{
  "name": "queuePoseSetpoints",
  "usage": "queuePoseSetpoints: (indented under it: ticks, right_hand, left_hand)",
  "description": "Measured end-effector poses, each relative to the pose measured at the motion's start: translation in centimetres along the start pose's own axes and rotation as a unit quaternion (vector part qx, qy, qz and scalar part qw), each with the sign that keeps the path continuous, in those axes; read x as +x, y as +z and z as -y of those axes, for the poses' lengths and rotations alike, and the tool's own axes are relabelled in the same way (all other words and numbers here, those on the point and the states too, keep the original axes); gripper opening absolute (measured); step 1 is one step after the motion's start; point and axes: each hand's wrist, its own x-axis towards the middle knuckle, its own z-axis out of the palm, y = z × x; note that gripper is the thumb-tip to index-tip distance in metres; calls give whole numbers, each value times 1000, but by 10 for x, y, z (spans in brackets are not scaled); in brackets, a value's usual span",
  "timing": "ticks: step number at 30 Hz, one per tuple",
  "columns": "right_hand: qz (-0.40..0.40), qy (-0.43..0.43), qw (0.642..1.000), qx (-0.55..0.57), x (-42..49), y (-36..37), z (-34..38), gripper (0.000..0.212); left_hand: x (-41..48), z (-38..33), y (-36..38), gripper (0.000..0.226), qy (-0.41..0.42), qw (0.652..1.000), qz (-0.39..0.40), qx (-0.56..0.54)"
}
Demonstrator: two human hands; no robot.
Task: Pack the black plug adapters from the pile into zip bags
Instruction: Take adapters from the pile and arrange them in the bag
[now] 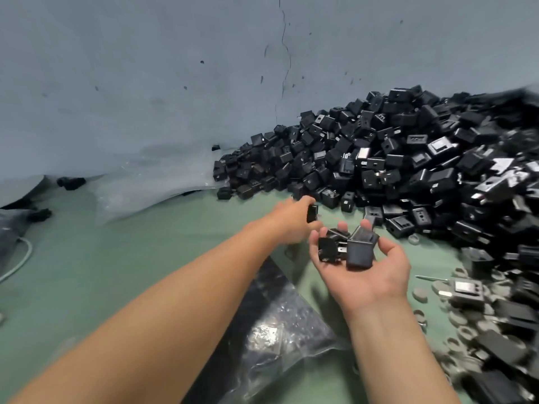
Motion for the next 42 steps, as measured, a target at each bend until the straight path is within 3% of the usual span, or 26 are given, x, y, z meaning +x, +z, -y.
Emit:
queuePoseSetpoints:
  ticks: [2, 5, 8, 11, 13, 17, 21, 25, 29, 31, 34, 37, 39, 42]
  right_hand:
    - [-11, -8, 1000, -2, -1, -1, 1, 24]
    - [-14, -7, 1000, -7, -5, 1, -3, 22]
    - [-9, 14, 1000, -5, -12, 4, -10, 22]
    - [1, 39, 999, -9, -22, 6, -25, 24]
    - [8, 53, 998, -11, -31, 6, -38, 25]
    - [38, 79, 996, -10, -47, 9, -66, 26]
    - [56, 99, 992, -56, -59, 9, -90, 25]
    - [83, 120, 986, -86, -61, 8, -103, 23]
    - [80, 125, 982, -113, -60, 5, -115, 24]
    - [77, 125, 981, -127, -62, 2, -122, 24]
    - [84, 132, 977, -145, -64, 3, -125, 25]
    - [87, 131, 975, -155, -63, 6, -125, 26]
    - [86, 123, 975, -161, -63, 7, -126, 26]
    - [87, 118, 975, -167, -65, 5, -128, 27]
  left_hand:
    - [4, -1, 6, 43, -14, 999, -30, 9]
    - [-8, 5, -7, 31, -18, 992, -92, -79]
    - [-50, 22, -39, 28, -23, 962, -214, -168]
    - [-112, 53, -74, 17, -34, 930, -284, -232]
    - [-160, 78, -89, 14, -52, 895, -318, -308]
    - [-254, 119, -85, 41, -121, 795, -406, -435]
    - [-306, 143, -43, 41, -174, 698, -433, -543]
    - [-318, 151, -8, 40, -188, 690, -420, -558]
    - [-341, 157, -12, 25, -207, 636, -450, -592]
    - [-358, 167, -16, 22, -233, 652, -435, -575]
    - [-377, 182, -15, 21, -284, 758, -352, -469]
    - [-379, 175, -11, 21, -271, 820, -280, -419]
    - [-370, 162, -7, 20, -243, 826, -238, -449]
    - [-357, 148, -2, 20, -218, 798, -239, -508]
